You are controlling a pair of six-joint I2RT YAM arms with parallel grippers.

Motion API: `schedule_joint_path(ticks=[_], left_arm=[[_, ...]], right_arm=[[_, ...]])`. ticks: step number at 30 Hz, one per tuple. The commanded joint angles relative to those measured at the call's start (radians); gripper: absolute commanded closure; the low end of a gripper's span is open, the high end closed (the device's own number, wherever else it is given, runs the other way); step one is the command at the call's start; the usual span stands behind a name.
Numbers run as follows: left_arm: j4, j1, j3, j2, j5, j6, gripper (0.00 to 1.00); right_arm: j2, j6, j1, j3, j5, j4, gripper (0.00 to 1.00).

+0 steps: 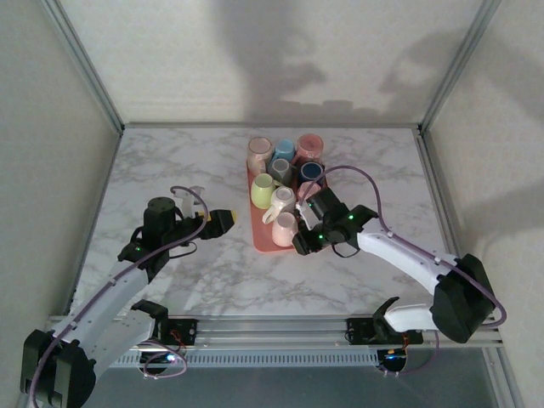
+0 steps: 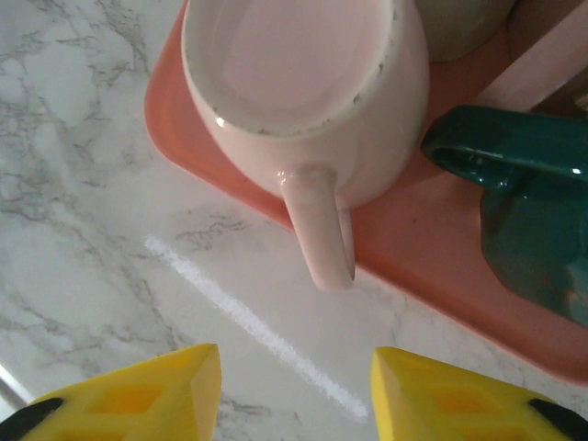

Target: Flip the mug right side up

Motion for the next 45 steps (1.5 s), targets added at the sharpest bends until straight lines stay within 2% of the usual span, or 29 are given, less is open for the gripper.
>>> schedule_joint_path(ticks=[1,9,23,35,42,45], left_arm=[[0.033,-0.008,-0.017,-0.016,0.012,-0.020,0.06],[0.031,-0.010,-0.017,-0.005,0.003,-0.012,0.05],[0.035,-0.011,-0.021,0.011,0.008,0.001,0.05],[0.026,-0.011,-0.017,0.023,0.006,0.004,0.05],[0.033,-0.010,-0.026,0.015,-0.006,-0.017,0.05],[0.035,-0.011,-0.025,0.013,-0.006,-0.024,0.05]], right_arm=[[0.045,-0.022,0.014,0.011,0.036,0.044,0.52],[0.143,-0.032,0.045,0.020,0.067,0.092,0.52],[0.225,-0.044,0.054,0.063,0.116,0.115,0.59],[0.250,-0.070,0.061,0.076,0.157,0.107,0.74],[0.233,-0.072,0.068,0.067,0.167,0.114,0.88],[0.198,-0.069,0.070,0.051,0.151,0.124,0.98]])
